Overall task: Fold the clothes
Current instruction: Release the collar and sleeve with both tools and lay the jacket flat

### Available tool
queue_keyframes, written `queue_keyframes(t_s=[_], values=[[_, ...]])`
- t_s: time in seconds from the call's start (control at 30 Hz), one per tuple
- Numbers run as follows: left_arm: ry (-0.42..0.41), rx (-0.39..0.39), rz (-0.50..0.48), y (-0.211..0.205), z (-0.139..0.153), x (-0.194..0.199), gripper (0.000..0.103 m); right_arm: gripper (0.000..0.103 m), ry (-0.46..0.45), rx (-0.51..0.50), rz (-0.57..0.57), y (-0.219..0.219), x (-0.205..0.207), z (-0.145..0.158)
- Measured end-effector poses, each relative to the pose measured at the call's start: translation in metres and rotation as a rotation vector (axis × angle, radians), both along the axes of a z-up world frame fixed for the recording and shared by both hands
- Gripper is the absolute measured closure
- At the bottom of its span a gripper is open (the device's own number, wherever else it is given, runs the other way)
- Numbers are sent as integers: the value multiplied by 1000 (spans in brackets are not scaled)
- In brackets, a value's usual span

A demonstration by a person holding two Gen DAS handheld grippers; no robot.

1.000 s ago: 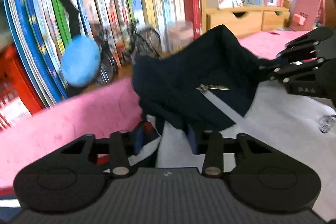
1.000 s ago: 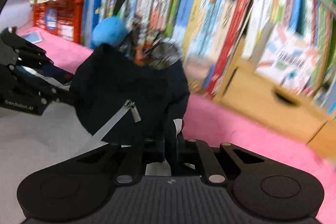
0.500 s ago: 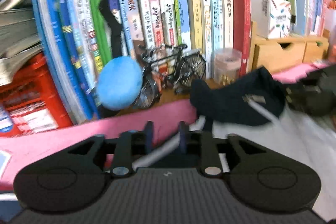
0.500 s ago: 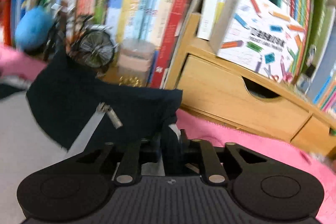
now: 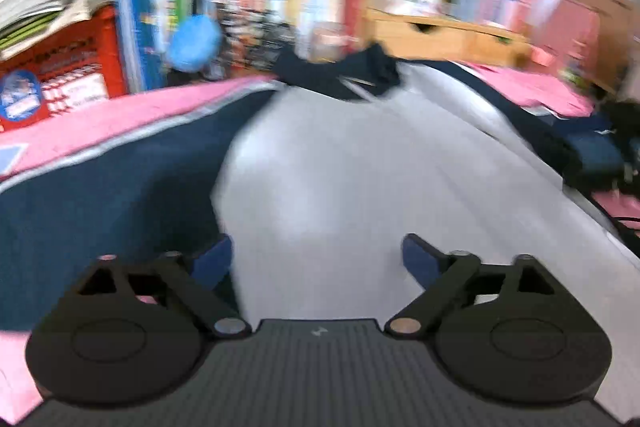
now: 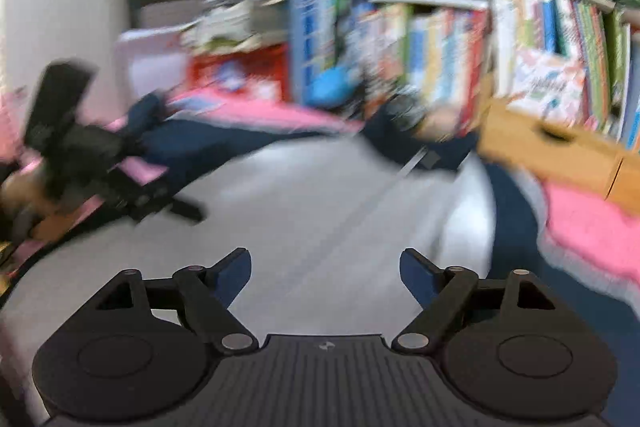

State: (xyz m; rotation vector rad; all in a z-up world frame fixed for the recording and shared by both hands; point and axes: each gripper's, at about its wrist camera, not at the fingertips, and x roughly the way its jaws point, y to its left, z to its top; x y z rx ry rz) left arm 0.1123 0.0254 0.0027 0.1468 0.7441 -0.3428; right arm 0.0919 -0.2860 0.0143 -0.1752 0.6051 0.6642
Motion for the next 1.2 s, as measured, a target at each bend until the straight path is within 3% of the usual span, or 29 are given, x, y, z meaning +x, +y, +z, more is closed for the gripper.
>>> queue_keyframes(t_s=[0.07, 0.1, 0.17, 0.27, 0.33, 0.4, 0.43, 0.5, 0.63, 0.77, 0.87, 0.93, 1.07, 1.2], values=[[-10, 142, -15, -9, -12, -20, 0, 18, 25, -53, -10, -8, -32, -12], [-47, 133, -12, -2, -13, -31, 0, 17, 30, -101, -35, -15, -42, -20], [-18, 88, 40, 18, -14, -37, 0, 12, 28, -174, -117, -38, -59, -33], [10, 46, 107, 35, -12, -45, 0, 10, 38, -154, -339, -79, -70, -29], [2, 49, 126, 26, -7, -55, 0, 10, -37, -252, -528, -83, -81, -21], [-6, 53, 145, 17, -1, -64, 0, 10, -115, -206, -532, -82, -103, -8], [-10, 54, 154, 13, 1, -69, 0, 10, -121, -123, -489, -80, -113, -2], [-18, 58, 173, 4, 7, -78, 0, 9, -116, 19, -406, -69, -130, 6], [-20, 55, 202, -12, 12, -94, 0, 6, -78, 139, -278, -34, -142, 4], [26, 22, 200, -23, -1, -102, 0, 4, -20, 143, -236, -1, -145, -12], [60, -3, 198, -32, -10, -108, 0, 1, 2, 75, -249, 17, -151, -26], [59, 23, 198, -32, -16, -111, 0, 0, -5, 18, -262, 25, -157, -33], [3, 27, 185, -22, -22, -126, 0, 0, -55, 30, -389, -12, -143, -16], [3, 13, 223, 5, -22, -137, 0, 0, -104, 42, -516, -49, -128, 1]])
